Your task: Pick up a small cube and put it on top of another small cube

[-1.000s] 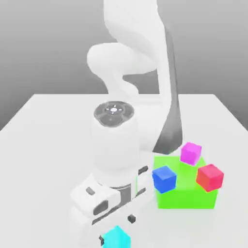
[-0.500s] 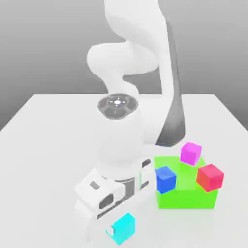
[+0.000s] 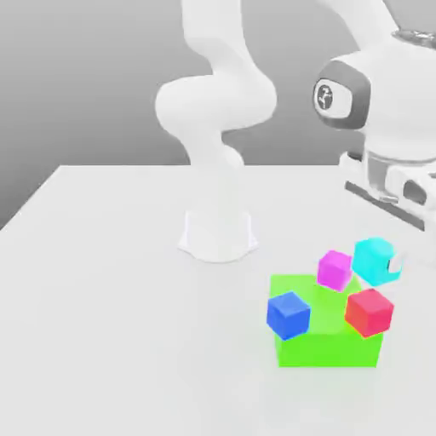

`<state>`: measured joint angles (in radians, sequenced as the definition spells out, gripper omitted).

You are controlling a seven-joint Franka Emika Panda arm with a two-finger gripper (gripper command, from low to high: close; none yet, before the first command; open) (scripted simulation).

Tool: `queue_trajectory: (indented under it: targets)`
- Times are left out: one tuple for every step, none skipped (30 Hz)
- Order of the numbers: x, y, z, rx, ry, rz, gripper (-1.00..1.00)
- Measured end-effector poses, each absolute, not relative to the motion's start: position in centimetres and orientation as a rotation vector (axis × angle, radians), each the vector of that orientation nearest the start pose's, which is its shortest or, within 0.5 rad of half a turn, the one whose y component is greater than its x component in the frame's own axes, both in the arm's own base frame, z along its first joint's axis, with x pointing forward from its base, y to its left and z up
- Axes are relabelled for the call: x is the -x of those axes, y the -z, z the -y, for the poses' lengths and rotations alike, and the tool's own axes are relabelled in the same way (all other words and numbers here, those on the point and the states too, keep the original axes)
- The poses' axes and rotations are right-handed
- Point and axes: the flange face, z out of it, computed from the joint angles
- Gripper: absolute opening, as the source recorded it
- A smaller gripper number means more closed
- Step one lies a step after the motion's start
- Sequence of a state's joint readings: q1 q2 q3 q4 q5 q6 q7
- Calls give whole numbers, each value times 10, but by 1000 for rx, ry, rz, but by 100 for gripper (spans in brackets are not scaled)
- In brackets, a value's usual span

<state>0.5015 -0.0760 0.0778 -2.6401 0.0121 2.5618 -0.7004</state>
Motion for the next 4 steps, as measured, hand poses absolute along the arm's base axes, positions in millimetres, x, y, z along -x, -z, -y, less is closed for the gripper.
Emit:
queue_trajectory:
  targets:
    - [-355,-259,-232,2528,-4,1865,100]
    - [-355,-259,-232,2528,-4,1865,100]
    - [-355,-259,-232,2528,-4,1865,100]
    - [-355,-259,-232,2528,-4,1865,100]
